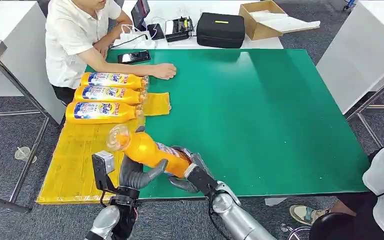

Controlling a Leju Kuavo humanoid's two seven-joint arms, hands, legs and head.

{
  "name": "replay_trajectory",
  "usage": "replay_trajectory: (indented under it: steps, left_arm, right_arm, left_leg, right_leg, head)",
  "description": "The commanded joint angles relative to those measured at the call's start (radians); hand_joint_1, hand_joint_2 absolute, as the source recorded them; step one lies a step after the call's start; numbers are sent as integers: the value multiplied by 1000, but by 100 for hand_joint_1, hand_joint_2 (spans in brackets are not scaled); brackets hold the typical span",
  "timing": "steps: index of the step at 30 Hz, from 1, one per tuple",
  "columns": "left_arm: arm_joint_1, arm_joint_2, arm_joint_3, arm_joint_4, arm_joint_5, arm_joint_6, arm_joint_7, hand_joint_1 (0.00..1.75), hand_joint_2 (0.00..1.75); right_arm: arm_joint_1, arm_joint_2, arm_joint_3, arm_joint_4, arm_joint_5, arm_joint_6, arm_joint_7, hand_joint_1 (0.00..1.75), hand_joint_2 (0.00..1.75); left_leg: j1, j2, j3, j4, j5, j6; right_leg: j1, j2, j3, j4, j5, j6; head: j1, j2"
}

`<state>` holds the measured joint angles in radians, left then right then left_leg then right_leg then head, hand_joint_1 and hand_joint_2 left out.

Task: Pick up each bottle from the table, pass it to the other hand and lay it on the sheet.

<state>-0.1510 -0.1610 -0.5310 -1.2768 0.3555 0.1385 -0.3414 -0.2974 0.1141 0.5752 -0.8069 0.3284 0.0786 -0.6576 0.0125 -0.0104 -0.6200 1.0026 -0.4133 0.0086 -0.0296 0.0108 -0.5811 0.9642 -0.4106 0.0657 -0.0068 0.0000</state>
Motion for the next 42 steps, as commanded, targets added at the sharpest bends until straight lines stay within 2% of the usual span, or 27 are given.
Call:
replay_trajectory:
  steps: [1, 2, 3, 4, 6, 7, 8, 9, 13, 19, 20, 22, 23, 25, 26, 28, 30, 32, 37, 39, 40, 42]
  left_arm:
    - [-52, 17, -18, 23, 14, -13, -3, 0, 175]
    - [-54, 12, -11, 25, 26, -17, -5, 0, 175]
    - [-57, 9, -7, 25, 40, -25, -3, 157, 175]
    - [-58, 8, -5, 23, 47, -28, -3, 175, 175]
    - [-58, 6, 0, 17, 54, -29, -5, 175, 175]
    - [-56, 6, 3, 13, 60, -30, -6, 175, 175]
    - [-54, 7, 2, 9, 63, -33, -6, 175, 175]
    - [-51, 8, 1, 5, 62, -33, -6, 175, 175]
    - [-45, 9, 4, -2, 65, -33, -8, 175, 175]
    - [-18, 20, 25, -42, 54, -14, -28, 175, 175]
    - [-16, 23, 30, -50, 27, 21, -37, 175, 175]
    - [-23, 33, 25, -43, -40, 90, -34, 175, 175]
    - [-37, 48, 11, -19, -158, 201, -41, 175, 175]
    - [-46, 59, 14, -1, -210, 229, -63, 175, 175]
    - [-55, 74, 9, 17, -366, 336, -92, 175, 175]
    - [-52, 79, 26, 18, -370, 330, -93, 175, 175]
    - [-53, 100, 49, 50, -697, 498, -53, 175, 175]
    - [-35, 99, 108, 46, -750, 484, -50, 175, 175]
    - [-34, 94, 106, 45, -752, 483, -51, 175, 175]
    - [-43, 119, 132, 93, -1009, 557, 54, 175, 175]
    - [-47, 135, 158, 129, -1124, 552, 110, 168, 175]
    - [-66, 157, 213, 215, -1264, 518, 156, 166, 175]
  right_arm:
    - [-55, 5, 68, 104, -8, 17, -10, 175, 175]
    - [-58, 8, 72, 108, -9, 18, -11, 175, 175]
    - [-62, 12, 76, 112, -10, 17, -12, 175, 175]
    - [-65, 14, 78, 116, -10, 19, -11, 175, 175]
    - [-67, 19, 80, 126, -17, 19, -10, 175, 175]
    - [-66, 19, 81, 128, -17, 18, -10, 150, 175]
    - [-66, 20, 84, 133, -16, 14, -11, 38, 175]
    - [-64, 22, 82, 139, -19, 11, -11, 0, 175]
    - [-54, 30, 70, 143, -36, 8, -12, 0, 175]
    - [-32, 27, 43, 140, -39, -55, -7, 0, 175]
    - [-24, 25, 33, 140, -36, -83, -7, 0, 0]
    - [-14, 21, 22, 140, -31, -120, -8, 0, 0]
    - [2, 18, 1, 130, -11, -180, -7, 0, 0]
    - [12, 13, -10, 126, 3, -219, -13, 0, 0]
    - [20, 13, -30, 122, 21, -277, -20, 0, 0]
    - [19, 10, -33, 123, 21, -274, -22, 0, 0]
    - [27, 19, -90, 113, 43, -402, -40, 0, 0]
    - [26, 19, -113, 102, 50, -404, -40, 0, 0]
    - [27, 20, -113, 102, 51, -405, -40, 0, 0]
    - [41, 24, -172, 66, 29, -476, -40, 0, 0]
    - [52, 21, -198, 30, 14, -505, -40, 0, 0]
    - [59, 14, -248, -13, -11, -494, -40, 0, 0]
  left_leg:
    - [0, 0, 1, 0, 0, 0]
    - [1, 1, 3, 1, -2, 0]
    - [0, 1, 2, 0, -1, 0]
    - [0, 0, 1, 0, -1, 0]
    - [0, 1, 2, 0, -1, 0]
    - [0, 0, 1, 0, 0, 0]
    - [1, 1, 3, 1, -1, 0]
    - [0, 1, 1, 0, 0, 0]
    - [0, 0, 1, 0, 0, 0]
    - [0, 1, 2, 0, -1, 0]
    - [0, 1, 1, -1, 0, 0]
    - [0, 0, 2, -1, -1, 0]
    - [0, 0, 1, -1, 0, 0]
    - [0, -1, 5, -1, -1, 0]
    - [0, 0, 2, -1, 0, 0]
    - [0, 0, 2, -1, 0, 0]
    - [1, 0, 6, 0, -2, 0]
    - [0, 1, 3, -1, 0, 0]
    - [1, 1, 5, 0, -2, 0]
    - [1, 1, 5, 0, -2, 0]
    - [1, 1, 6, 0, -2, 0]
    - [0, 2, 5, -1, -1, 0]
  right_leg:
    - [0, -1, 2, 0, 0, -2]
    - [1, -1, 4, 0, -1, -4]
    - [1, -1, 3, 0, -1, -3]
    - [0, -1, 2, 0, -1, -2]
    - [1, -1, 2, 0, -1, -3]
    - [0, -1, 1, 0, -1, -2]
    - [1, -1, 3, 0, -1, -4]
    - [1, 0, 1, 0, 0, -2]
    - [0, -1, 1, 0, 0, -2]
    - [0, 0, 2, 0, -1, -2]
    - [1, 0, 2, -1, 0, -2]
    - [1, -1, 3, -1, -1, -3]
    - [1, -1, 2, -1, 0, -2]
    - [1, -3, 5, -1, -2, -4]
    - [0, -1, 2, -1, -1, -2]
    - [0, -1, 2, -1, -1, -2]
    - [2, -3, 7, -1, -2, -5]
    - [0, 0, 2, -1, 0, -2]
    - [1, -1, 5, 0, -2, -5]
    - [2, -1, 5, 0, -2, -5]
    - [2, -2, 6, 0, -3, -5]
    - [1, 0, 4, -1, -1, -4]
  head:
    - [0, 0]
    - [0, 0]
    - [0, 0]
    - [0, 0]
    - [0, 0]
    - [0, 0]
    - [0, 0]
    - [0, 0]
    - [0, 0]
    - [0, 0]
    - [0, 0]
    - [0, 0]
    - [0, 0]
    - [0, 0]
    - [0, 0]
    - [0, 0]
    - [0, 0]
    - [0, 0]
    - [0, 0]
    - [0, 0]
    - [0, 0]
    - [0, 0]
